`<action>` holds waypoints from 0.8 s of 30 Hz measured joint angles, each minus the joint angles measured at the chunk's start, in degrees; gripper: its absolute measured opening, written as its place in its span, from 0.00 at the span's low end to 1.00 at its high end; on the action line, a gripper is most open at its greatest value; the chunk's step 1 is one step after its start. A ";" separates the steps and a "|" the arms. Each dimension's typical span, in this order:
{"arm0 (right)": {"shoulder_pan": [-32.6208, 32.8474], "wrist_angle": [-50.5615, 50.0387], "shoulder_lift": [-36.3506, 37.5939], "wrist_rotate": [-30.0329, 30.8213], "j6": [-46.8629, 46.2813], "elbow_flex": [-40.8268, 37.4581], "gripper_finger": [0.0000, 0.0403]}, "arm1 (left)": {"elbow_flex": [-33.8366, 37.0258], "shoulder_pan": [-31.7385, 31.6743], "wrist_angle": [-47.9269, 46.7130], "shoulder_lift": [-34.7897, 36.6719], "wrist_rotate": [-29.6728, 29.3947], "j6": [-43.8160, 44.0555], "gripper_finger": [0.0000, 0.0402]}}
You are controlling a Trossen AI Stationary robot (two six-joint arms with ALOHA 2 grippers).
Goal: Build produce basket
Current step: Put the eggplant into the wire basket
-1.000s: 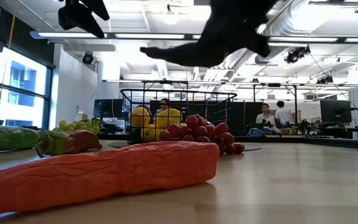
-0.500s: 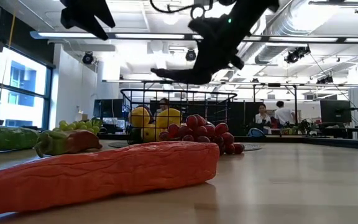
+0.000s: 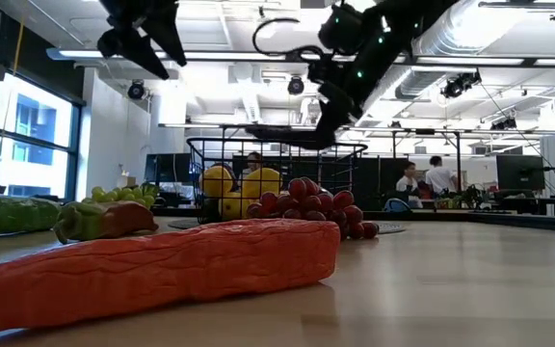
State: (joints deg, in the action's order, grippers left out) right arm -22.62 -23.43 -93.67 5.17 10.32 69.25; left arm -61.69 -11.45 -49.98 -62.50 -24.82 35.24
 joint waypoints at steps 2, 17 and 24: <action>-1.35 0.11 -0.45 -1.07 4.39 0.00 0.28 | 0.00 -1.36 0.00 0.00 0.83 0.06 0.63; -5.19 1.24 -6.25 -1.35 17.14 0.00 0.28 | 0.00 -6.95 0.00 0.00 4.94 0.59 0.63; -5.15 1.48 -7.32 -0.94 16.90 0.00 0.34 | 0.00 -7.84 0.02 0.00 6.46 0.55 0.63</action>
State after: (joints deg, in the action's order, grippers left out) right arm -27.77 -21.95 -100.99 4.23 27.21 69.25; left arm -61.69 -19.29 -49.96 -62.50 -18.36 35.79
